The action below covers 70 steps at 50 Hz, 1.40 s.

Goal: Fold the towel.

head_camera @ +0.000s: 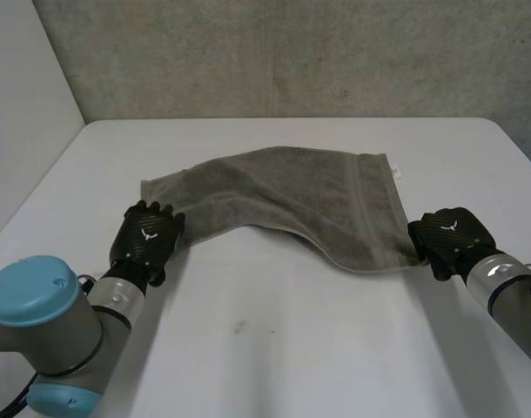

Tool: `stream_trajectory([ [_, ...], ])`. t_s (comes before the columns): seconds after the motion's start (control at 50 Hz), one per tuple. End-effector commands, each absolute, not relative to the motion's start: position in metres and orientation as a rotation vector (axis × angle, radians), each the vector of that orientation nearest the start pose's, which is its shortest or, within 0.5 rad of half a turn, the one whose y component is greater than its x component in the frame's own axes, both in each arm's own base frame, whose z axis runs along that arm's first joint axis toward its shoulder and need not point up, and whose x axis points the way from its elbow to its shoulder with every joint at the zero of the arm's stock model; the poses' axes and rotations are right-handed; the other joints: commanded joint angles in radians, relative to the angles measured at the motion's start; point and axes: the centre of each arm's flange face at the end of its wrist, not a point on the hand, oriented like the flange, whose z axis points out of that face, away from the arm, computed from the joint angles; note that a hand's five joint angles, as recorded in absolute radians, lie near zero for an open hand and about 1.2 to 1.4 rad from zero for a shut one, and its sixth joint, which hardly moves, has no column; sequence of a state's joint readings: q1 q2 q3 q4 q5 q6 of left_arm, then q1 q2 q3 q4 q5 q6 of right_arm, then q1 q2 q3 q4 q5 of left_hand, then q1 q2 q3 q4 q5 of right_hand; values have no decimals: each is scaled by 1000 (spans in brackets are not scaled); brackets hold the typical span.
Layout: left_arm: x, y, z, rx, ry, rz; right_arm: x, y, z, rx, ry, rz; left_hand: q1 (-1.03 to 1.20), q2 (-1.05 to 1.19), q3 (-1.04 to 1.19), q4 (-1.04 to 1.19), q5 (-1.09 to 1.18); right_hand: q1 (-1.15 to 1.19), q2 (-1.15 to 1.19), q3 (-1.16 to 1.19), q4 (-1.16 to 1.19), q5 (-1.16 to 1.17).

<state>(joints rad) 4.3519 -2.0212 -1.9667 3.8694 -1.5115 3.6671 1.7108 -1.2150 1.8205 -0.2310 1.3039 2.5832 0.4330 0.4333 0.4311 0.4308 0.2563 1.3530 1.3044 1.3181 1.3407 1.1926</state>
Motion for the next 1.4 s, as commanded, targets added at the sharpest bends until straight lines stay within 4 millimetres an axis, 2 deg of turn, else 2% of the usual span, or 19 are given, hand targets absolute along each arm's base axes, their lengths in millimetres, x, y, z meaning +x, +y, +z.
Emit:
stream_trajectory([
  [0.02, -247, -266, 111, 1043, 2050, -2051, 197, -286, 146, -1107, 2353, -1790, 124, 124, 126, 126, 126, 43, 92, 78, 56, 29],
  [0.2, -250, -272, 104, 1047, 2059, -2044, 197, -286, 145, -1107, 2353, -1790, 191, 191, 193, 194, 194, 43, 92, 78, 56, 29],
  [0.34, -253, -276, 101, 1052, 2057, -2045, 197, -286, 146, -1106, 2354, -1793, 370, 370, 372, 373, 372, 43, 92, 78, 56, 29],
  [0.5, -254, -283, 99, 1041, 2031, -2063, 197, -287, 146, -1105, 2353, -1798, 441, 441, 443, 443, 443, 43, 92, 78, 56, 29],
  [0.68, -257, -296, 95, 1064, 1920, -2076, 196, -286, 146, -1105, 2354, -1796, 749, 749, 751, 752, 751, 43, 92, 78, 56, 29],
  [0.7, -256, -299, 95, 1068, 1898, -2069, 197, -287, 146, -1105, 2353, -1798, 918, 918, 920, 920, 920, 43, 92, 78, 56, 29],
  [0.72, -254, -302, 96, 1063, 1871, -2074, 197, -287, 146, -1105, 2353, -1798, 963, 963, 965, 965, 965, 43, 92, 78, 56, 29],
  [0.78, -253, -305, 98, 1055, 1848, -2080, 196, -287, 147, -1104, 2353, -1802, 963, 963, 965, 965, 965, 43, 92, 78, 56, 29],
  [0.86, -240, -318, 107, 990, 1809, -2088, 196, -287, 149, -1102, 2352, -1812, 963, 963, 965, 965, 965, 43, 92, 78, 56, 29],
  [0.96, -223, -328, 132, 902, 1771, -2114, 196, -287, 153, -1100, 2346, -1830, 963, 963, 965, 965, 965, 43, 92, 78, 56, 29],
  [1.12, -213, -318, 155, 822, 1885, -2138, 196, -289, 157, -1095, 2343, -1848, 963, 963, 965, 965, 965, 43, 92, 78, 56, 29],
  [1.18, -208, -312, 160, 780, 1990, -2123, 196, -290, 164, -1092, 2333, -1872, 963, 963, 965, 965, 965, 43, 92, 78, 56, 29],
  [1.22, -206, -309, 163, 758, 2039, -2113, 196, -291, 184, -1088, 2294, -1943, 963, 963, 965, 965, 965, 43, 92, 78, 56, 29],
  [1.24, -205, -306, 167, 744, 2079, -2105, 196, -291, 185, -1088, 2294, -1944, 963, 963, 965, 965, 965, 43, 92, 78, 56, 29],
  [1.26, -205, -306, 167, 744, 2079, -2105, 196, -290, 198, -1085, 2277, -1975, 963, 963, 965, 965, 965, 43, 92, 78, 56, 29],
  [1.28, -203, -303, 172, 731, 2115, -2093, 196, -290, 198, -1085, 2277, -1975, 963, 963, 965, 965, 965, 43, 92, 78, 56, 29],
  [1.32, -198, -296, 188, 714, 2167, -2086, 194, -284, 228, -1072, 2255, -2015, 963, 963, 965, 965, 965, 43, 92, 78, 56, 29],
  [1.34, -198, -296, 188, 714, 2167, -2086, 193, -281, 243, -1051, 2246, -2032, 963, 963, 965, 965, 965, 43, 92, 78, 56, 29],
  [1.4, -197, -287, 206, 719, 2201, -2104, 192, -278, 255, -1024, 2242, -2036, 963, 963, 965, 965, 965, 43, 92, 78, 56, 29],
])
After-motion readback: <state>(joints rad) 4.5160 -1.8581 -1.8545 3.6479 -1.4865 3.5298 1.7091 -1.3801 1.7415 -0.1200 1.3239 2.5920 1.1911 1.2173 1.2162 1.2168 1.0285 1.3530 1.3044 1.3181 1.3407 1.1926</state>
